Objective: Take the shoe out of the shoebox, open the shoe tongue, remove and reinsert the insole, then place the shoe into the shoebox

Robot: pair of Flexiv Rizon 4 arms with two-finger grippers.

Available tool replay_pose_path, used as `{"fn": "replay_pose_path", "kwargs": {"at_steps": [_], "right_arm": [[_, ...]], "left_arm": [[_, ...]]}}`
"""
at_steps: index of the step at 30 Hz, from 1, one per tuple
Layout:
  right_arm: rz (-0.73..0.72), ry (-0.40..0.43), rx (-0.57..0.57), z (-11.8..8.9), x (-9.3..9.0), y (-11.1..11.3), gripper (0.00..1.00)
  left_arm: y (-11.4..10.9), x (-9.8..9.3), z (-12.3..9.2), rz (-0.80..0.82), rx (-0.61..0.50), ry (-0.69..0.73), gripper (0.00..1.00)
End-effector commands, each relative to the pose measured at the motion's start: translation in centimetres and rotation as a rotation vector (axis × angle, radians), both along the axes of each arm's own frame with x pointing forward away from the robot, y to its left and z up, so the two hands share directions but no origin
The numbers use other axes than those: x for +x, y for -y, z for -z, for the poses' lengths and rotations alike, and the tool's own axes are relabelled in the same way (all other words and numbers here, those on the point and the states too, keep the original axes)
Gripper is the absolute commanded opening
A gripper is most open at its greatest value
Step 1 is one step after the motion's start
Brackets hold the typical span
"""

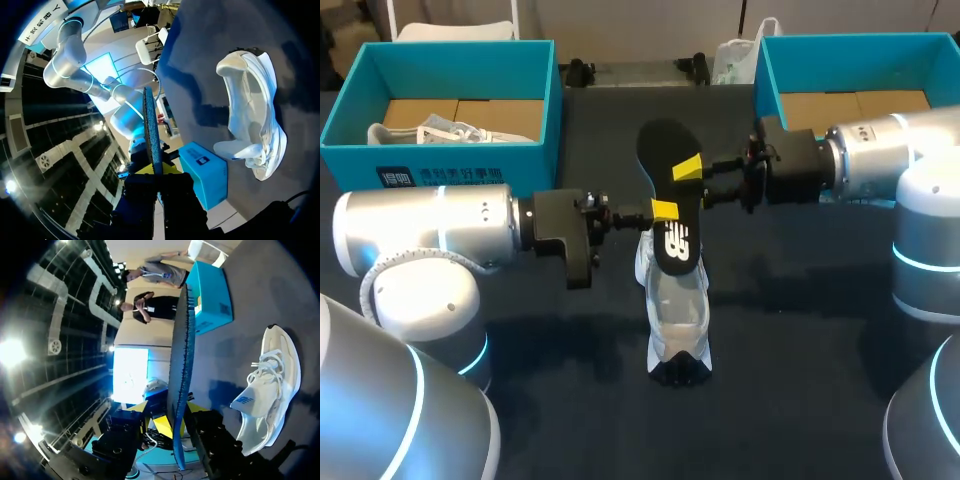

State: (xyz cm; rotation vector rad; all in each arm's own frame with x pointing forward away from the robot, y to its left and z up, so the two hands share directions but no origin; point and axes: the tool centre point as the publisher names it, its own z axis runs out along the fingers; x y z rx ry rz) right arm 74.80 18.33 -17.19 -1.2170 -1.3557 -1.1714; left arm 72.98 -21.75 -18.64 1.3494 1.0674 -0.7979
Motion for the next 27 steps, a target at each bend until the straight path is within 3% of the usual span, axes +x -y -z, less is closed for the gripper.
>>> {"fn": "replay_pose_path", "kwargs": {"at_steps": [1, 27], "right_arm": [[0.004, 0.004, 0.0, 0.04, -0.04, -0.31, 0.42], [0.042, 0.02, 0.01, 0.35, -0.2, -0.15, 0.14]], "left_arm": [[0.17, -0.25, 0.08, -0.004, -0.004, 0.004, 0.0], [0.15, -0.6, 0.31, -0.017, -0.01, -0.002, 0.0]]}}
